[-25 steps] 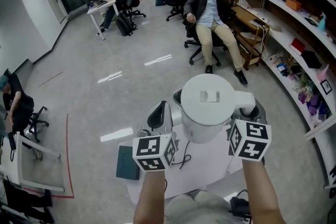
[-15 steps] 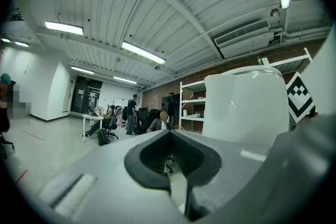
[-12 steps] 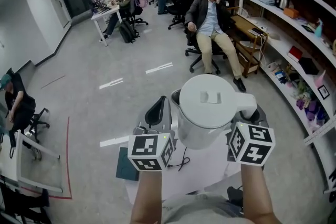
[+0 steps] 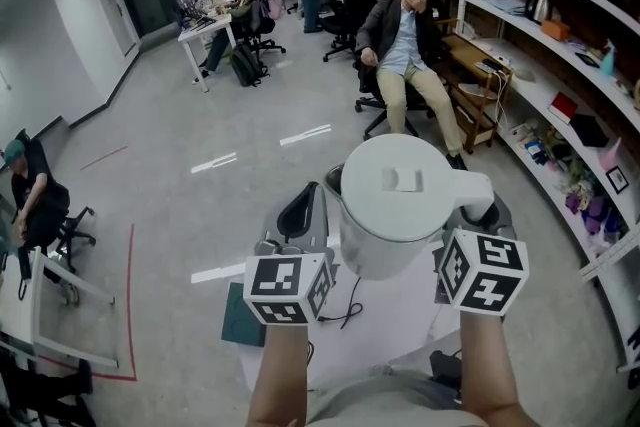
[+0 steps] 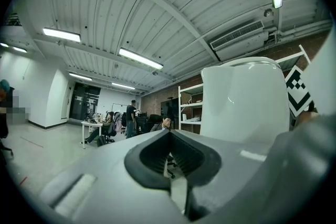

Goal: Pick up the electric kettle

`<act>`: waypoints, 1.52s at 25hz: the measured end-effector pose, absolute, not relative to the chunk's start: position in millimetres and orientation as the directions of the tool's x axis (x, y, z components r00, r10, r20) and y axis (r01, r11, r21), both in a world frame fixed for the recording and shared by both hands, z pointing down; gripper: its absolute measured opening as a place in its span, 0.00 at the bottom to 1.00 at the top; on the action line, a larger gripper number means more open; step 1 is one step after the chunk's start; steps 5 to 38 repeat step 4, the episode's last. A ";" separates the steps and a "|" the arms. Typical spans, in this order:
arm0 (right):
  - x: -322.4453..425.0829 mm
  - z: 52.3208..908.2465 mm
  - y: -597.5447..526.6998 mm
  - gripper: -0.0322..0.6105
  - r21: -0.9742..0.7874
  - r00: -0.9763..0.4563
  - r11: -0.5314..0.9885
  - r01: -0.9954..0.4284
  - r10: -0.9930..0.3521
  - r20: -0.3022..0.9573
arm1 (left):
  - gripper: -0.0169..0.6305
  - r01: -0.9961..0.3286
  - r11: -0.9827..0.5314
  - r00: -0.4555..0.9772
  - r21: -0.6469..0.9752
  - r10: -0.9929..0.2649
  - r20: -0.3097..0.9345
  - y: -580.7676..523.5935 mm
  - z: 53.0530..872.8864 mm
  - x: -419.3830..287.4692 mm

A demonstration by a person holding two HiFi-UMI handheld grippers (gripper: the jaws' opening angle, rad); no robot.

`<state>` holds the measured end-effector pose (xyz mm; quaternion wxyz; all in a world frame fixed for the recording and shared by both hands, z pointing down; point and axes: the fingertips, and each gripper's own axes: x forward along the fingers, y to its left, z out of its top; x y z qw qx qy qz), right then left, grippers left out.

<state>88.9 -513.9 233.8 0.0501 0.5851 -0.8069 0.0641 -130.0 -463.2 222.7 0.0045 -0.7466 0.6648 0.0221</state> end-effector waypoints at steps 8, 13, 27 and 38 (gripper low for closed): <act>86.7 236.2 -516.9 0.28 -0.050 -0.302 0.298 -0.953 -0.938 0.170 | 0.03 -0.993 -0.115 0.114 0.019 -0.993 -0.041 -466.5 222.3 -133.0; 86.7 236.2 -516.9 0.28 -0.050 -0.302 0.298 -0.953 -0.938 0.170 | 0.03 -0.993 -0.115 0.114 0.019 -0.993 -0.041 -466.5 222.3 -133.0; 86.7 236.2 -516.9 0.28 -0.050 -0.302 0.298 -0.953 -0.938 0.170 | 0.03 -0.993 -0.115 0.114 0.019 -0.993 -0.041 -466.5 222.3 -133.0; 86.7 236.2 -516.9 0.28 -0.050 -0.302 0.298 -0.953 -0.938 0.170 | 0.03 -0.993 -0.115 0.114 0.019 -0.993 -0.041 -466.5 222.3 -133.0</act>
